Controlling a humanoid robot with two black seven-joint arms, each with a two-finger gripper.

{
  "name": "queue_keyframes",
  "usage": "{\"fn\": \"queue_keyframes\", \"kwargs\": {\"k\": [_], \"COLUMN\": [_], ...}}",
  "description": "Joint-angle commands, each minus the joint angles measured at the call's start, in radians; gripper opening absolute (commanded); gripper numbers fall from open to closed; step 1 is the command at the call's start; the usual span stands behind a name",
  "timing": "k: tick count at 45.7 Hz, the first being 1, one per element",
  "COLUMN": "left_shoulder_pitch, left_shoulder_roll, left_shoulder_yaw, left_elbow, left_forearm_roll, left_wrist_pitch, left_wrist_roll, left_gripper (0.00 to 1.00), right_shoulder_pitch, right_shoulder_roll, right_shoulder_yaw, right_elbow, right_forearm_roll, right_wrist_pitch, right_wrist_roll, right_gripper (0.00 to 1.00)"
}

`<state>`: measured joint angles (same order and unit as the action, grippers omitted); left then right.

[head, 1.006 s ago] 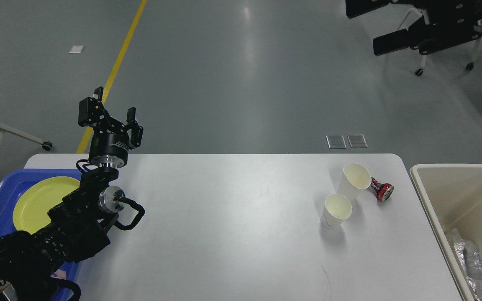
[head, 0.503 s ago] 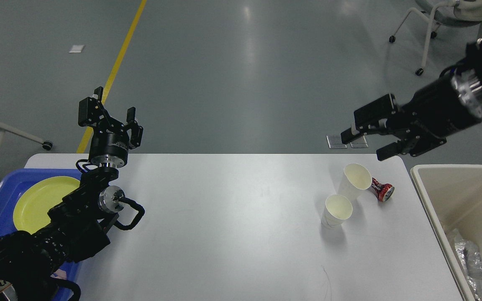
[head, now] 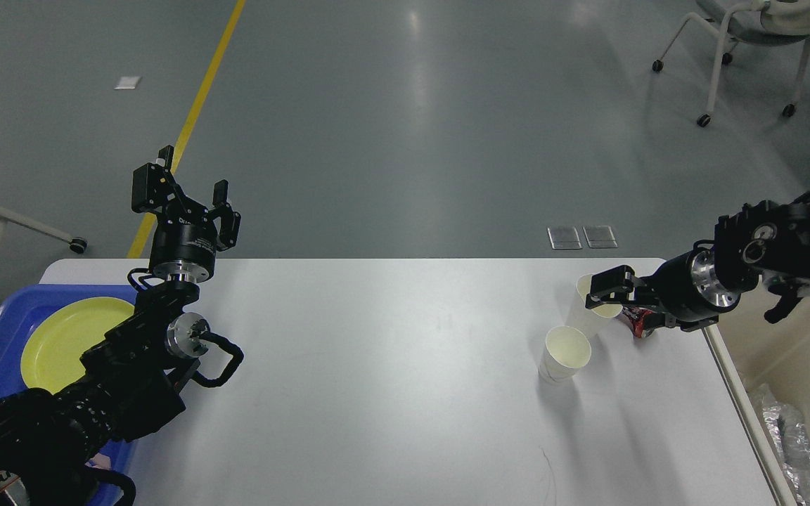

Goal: Tidy desktop
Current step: 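Lower the right gripper to the nearer paper cup and grasp it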

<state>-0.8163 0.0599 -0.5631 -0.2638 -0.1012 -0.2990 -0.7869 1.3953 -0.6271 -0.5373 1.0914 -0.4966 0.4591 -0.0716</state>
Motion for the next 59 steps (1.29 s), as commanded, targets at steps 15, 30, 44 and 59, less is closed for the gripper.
{"fn": "queue_keyframes", "kwargs": {"k": [15,30,44,59], "left_shoulder_pitch": [0.000,0.000,0.000,0.000], "left_shoulder_roll": [0.000,0.000,0.000,0.000], "left_shoulder_yaw": [-0.001,0.000,0.000,0.000], "left_elbow": [0.000,0.000,0.000,0.000], "left_forearm_roll": [0.000,0.000,0.000,0.000], "left_wrist_pitch": [0.000,0.000,0.000,0.000], "left_wrist_roll": [0.000,0.000,0.000,0.000], "left_gripper": [1.00,1.00,1.00,1.00], "right_shoulder_pitch": [-0.159,-0.220,-0.254,-0.207], "right_shoulder_roll": [0.121,0.179,0.190,0.168], "right_shoulder_yaw": [-0.004,-0.001,-0.003,0.000], "right_elbow": [-0.100,-0.143,-0.145,-0.125], "right_forearm_roll": [-0.020,-0.020,-0.019,-0.014], "right_wrist_pitch": [-0.135,-0.178,-0.177,-0.158], "right_wrist_roll": [0.006,0.007,0.024,0.055], "right_gripper": [1.00,0.87,0.00,0.00]}}
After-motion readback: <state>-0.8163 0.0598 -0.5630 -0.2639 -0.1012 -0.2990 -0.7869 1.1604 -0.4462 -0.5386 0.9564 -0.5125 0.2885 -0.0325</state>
